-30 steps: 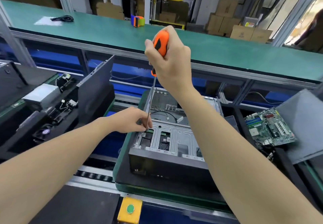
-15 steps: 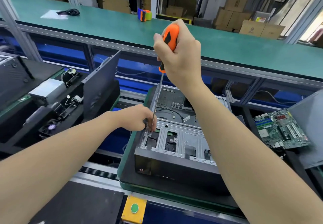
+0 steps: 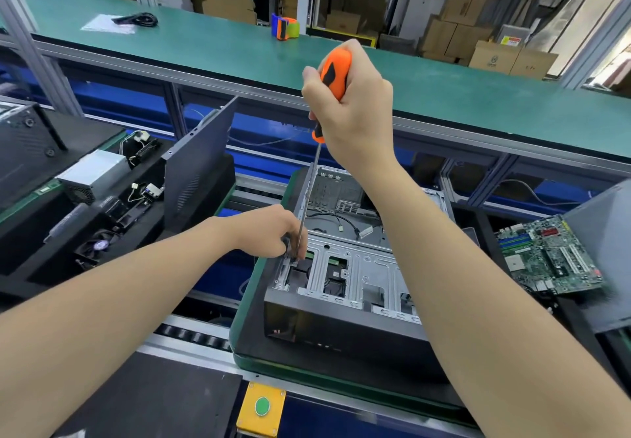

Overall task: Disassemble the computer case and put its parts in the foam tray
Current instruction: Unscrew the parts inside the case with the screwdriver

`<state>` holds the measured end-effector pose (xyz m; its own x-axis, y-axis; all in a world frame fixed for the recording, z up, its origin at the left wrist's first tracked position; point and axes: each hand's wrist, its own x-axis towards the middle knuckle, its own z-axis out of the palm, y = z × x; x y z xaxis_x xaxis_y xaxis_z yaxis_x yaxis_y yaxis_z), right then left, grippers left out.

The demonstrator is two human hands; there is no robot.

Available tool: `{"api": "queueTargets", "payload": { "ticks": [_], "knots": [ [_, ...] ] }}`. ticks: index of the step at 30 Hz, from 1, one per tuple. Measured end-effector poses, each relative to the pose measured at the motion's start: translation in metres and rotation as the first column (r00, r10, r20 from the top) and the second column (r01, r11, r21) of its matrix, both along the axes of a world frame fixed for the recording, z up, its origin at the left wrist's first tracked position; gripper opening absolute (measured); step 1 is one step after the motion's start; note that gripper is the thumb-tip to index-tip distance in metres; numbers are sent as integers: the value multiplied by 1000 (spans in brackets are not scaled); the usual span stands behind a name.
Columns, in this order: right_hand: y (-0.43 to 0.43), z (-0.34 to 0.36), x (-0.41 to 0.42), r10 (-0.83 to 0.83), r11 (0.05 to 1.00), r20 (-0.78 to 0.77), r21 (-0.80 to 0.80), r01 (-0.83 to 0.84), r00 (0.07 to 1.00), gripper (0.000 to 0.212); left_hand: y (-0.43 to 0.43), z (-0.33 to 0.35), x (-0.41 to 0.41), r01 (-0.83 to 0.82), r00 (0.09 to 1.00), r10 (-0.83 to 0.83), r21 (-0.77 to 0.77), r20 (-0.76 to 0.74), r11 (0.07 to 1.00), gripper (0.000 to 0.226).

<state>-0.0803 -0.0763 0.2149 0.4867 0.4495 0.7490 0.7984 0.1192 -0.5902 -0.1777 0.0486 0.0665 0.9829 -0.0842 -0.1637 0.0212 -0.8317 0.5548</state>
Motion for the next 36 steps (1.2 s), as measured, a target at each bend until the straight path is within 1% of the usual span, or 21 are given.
{"api": "queueTargets", "payload": {
  "ticks": [4, 6, 8, 10, 11, 13, 14, 15, 16, 17, 19, 21, 22, 26, 28, 29, 31, 32, 34, 36],
  "knots": [
    [-1, -1, 1, 34, 999, -22, -28, -35, 999, 29, 0, -1, 0, -3, 1000, 3, -8, 3, 1000, 56],
    [-2, 2, 5, 112, 989, -51, -92, -116, 992, 26, 1, -1, -2, -3, 1000, 3, -26, 3, 1000, 55],
    [-3, 8, 10, 205, 957, -102, -188, -221, 973, 22, 2, -2, -3, -9, 1000, 7, -58, -22, 998, 54],
    [-3, 16, 13, 247, 931, -212, -217, -292, 946, 17, 3, -5, -2, -56, 998, 53, -89, -36, 994, 56],
    [-2, 19, 14, 253, 930, -306, -185, -318, 918, 14, 5, -8, 0, -103, 995, 101, -110, -21, 989, 58],
    [3, 21, 10, 276, 934, -525, -51, -354, 805, 17, 7, -16, 7, -206, 976, 215, -167, 42, 964, 55],
    [6, 20, 7, 293, 935, -607, 21, -353, 739, 22, 8, -20, 12, -234, 967, 248, -171, 65, 957, 49],
    [9, 18, 3, 300, 940, -656, 79, -333, 692, 27, 8, -25, 19, -245, 964, 257, -145, 68, 959, 40],
    [12, 15, -1, 302, 946, -683, 126, -300, 666, 33, 6, -30, 26, -241, 968, 247, -95, 55, 966, 31],
    [15, 13, -4, 303, 950, -697, 168, -262, 650, 38, 4, -35, 35, -219, 974, 220, -14, 46, 976, 25],
    [19, 10, -6, 299, 954, -712, 226, -196, 635, 45, -2, -44, 53, -132, 991, 123, 210, 55, 969, 27],
    [21, 10, -5, 297, 955, -719, 238, -178, 628, 48, -7, -51, 68, -54, 999, 48, 397, 27, 916, 39],
    [21, 10, -4, 305, 952, -722, 241, -187, 621, 49, -7, -54, 73, -28, 1000, 26, 453, 12, 891, 46],
    [17, 10, 4, 366, 928, -742, 252, -273, 561, 45, -8, -54, 86, 35, 999, -49, 557, 11, 830, 84],
    [16, 11, 9, 418, 897, -756, 255, -361, 504, 50, -10, -54, 90, 106, 992, -128, 637, -12, 764, 104],
    [15, 11, 12, 447, 872, -762, 255, -417, 469, 55, -12, -55, 90, 112, 990, -141, 659, -8, 744, 106],
    [16, 12, 19, 511, 800, -763, 255, -543, 395, 62, -13, -60, 91, 50, 992, -112, 640, 57, 767, 92],
    [16, 12, 22, 543, 755, -760, 256, -604, 356, 62, -12, -63, 91, 25, 993, -92, 623, 75, 782, 85],
    [18, 12, 28, 599, 653, -757, 272, -707, 262, 59, -9, -69, 93, 4, 992, -78, 591, 99, 806, 80],
    [20, 11, 34, 642, 538, -751, 300, -788, 152, 60, -7, -72, 94, -13, 989, -72, 568, 126, 823, 79]
  ]
}}
